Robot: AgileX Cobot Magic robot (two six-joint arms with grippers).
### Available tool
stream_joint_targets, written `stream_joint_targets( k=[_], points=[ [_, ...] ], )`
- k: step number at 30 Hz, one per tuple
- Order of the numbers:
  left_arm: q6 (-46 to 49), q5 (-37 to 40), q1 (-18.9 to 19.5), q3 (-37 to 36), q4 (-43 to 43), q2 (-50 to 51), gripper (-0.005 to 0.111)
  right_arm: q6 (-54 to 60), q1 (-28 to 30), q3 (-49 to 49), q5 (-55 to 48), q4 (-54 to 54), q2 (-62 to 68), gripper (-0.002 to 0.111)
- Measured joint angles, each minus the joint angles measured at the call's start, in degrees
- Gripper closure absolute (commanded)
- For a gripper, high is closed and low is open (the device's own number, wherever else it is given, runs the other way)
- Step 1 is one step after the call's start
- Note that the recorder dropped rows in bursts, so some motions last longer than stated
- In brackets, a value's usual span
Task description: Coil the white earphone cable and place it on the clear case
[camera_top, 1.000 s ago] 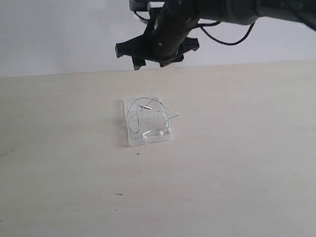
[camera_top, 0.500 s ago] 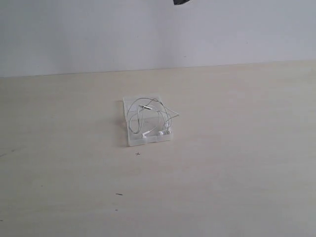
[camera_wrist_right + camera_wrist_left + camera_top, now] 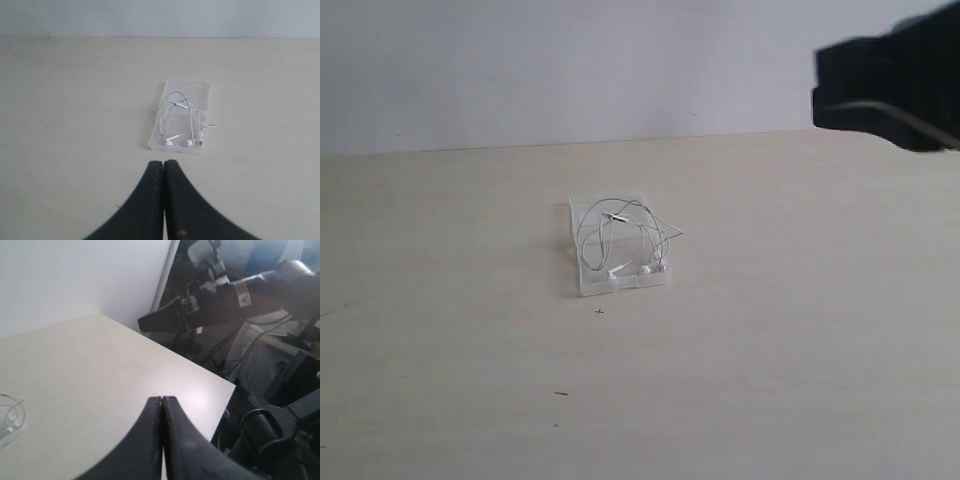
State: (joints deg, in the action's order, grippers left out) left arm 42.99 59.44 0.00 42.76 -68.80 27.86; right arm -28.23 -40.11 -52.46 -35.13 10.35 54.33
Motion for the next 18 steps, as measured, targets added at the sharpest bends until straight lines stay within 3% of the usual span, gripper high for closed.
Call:
stream_joint_targets(
  k=[9, 18],
  points=[
    [-1.4, 1.7, 0.0, 0.0, -1.0, -4.5, 0.107, -0.1, 0.0, 18.6, 6.1, -1.8, -23.3, 0.108],
    [-5.1, 1.8, 0.0, -0.3, -1.6, -7.7, 0.107, -0.3, 0.0, 24.5, 1.8, -5.4, -35.5, 0.108]
  ],
)
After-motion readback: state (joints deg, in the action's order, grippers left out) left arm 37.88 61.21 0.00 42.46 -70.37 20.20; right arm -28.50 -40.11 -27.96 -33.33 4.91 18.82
